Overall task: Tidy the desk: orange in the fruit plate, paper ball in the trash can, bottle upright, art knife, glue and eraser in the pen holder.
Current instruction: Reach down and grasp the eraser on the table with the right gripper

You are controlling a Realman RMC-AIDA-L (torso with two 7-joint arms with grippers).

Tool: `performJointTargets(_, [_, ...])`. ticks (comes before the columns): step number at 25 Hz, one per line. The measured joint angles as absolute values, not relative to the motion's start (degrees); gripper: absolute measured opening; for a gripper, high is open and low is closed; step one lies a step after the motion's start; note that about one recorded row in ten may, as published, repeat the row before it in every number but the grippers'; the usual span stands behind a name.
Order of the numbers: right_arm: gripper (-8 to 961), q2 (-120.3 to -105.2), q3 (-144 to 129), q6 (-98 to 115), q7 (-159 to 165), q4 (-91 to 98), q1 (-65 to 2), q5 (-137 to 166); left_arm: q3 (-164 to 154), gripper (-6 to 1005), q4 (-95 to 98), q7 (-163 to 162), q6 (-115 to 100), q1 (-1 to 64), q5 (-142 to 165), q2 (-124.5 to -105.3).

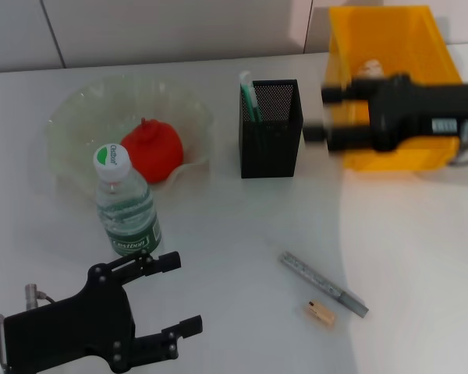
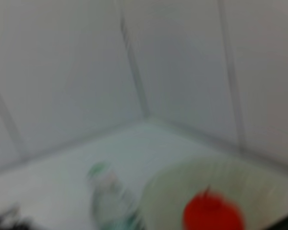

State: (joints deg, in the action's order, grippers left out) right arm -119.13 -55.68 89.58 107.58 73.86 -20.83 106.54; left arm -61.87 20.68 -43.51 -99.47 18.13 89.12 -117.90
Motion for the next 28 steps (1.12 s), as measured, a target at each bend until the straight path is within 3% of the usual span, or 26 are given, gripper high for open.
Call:
performJointTargets(7, [783, -119.07, -57.29, 112.62, 117.09, 87.06, -28.56, 129.06, -61.87, 804, 20.53, -43.55, -99.39, 18.19, 89.06, -117.86])
performJointTargets(15, [782, -119.24, -71.14, 114.92, 134.28, 90.52, -34.15, 142.01, -61.87, 804, 20.52, -44.31, -99.62, 17.9, 89.09, -117.86])
performJointTargets(28, [780, -119.58, -87.77, 111.4, 158.21, 92.03, -36.91, 143.48, -61.87, 804, 21.41, -45.16, -100.1, 17.94, 89.06, -117.6])
